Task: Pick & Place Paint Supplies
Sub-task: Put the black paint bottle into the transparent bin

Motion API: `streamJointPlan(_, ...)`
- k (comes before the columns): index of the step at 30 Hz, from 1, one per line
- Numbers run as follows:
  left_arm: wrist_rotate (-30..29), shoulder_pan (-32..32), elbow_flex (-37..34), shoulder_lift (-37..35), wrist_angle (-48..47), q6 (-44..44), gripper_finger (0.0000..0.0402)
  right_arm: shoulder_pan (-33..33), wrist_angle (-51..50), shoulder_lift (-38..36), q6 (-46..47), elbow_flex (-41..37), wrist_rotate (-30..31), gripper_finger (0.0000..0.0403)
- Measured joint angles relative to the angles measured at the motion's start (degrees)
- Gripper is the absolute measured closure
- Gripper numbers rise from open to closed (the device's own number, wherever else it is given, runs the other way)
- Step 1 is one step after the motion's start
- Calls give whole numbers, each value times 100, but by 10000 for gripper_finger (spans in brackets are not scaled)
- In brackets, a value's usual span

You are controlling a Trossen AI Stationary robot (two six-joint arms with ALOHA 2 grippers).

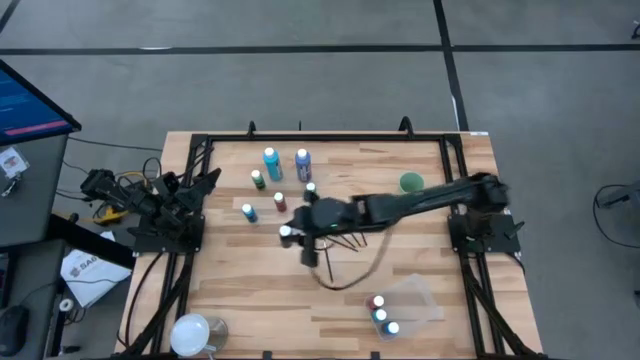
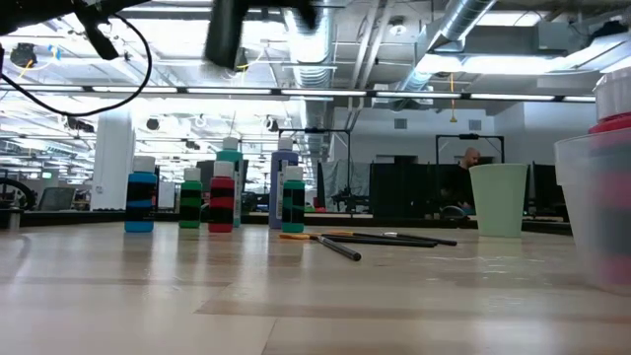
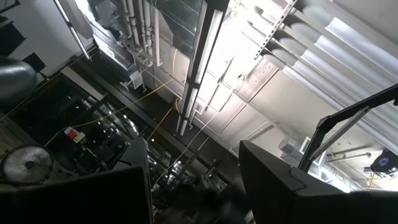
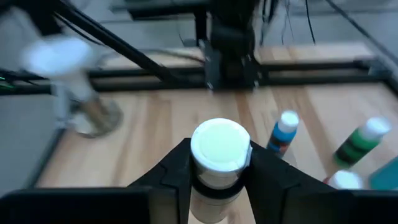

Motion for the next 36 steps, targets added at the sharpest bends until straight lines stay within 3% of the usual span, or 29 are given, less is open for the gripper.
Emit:
streamJointPlan(5, -1, 0, 0, 0, 0, 0, 270, 598, -1099, -1078, 156, 7, 393, 296)
streamJointPlan(9, 0, 0, 0, 0, 0, 5, 270, 1263, -2190, -1601, 841, 4, 1246, 296)
streamJointPlan(14, 0, 0, -1, 0, 0, 11, 270, 2362, -3518, -1813, 2352, 4, 2619, 296)
streamJointPlan(19, 0, 0, 0, 1, 0, 11, 270, 3486, -4878, -1567, 4534, 4, 3734, 296)
streamJointPlan(22, 0, 0, 0, 0, 0, 11, 270, 4001, -5587, -1287, 5877, 2, 4110, 296)
streamJointPlan(30, 0, 0, 0, 0, 0, 12, 270, 4950, -6969, -398, 8654, 2, 4209, 296)
streamJointPlan(36, -1, 0, -1, 0, 0, 13, 270, 5377, -7334, 214, 9827, 2, 4234, 296)
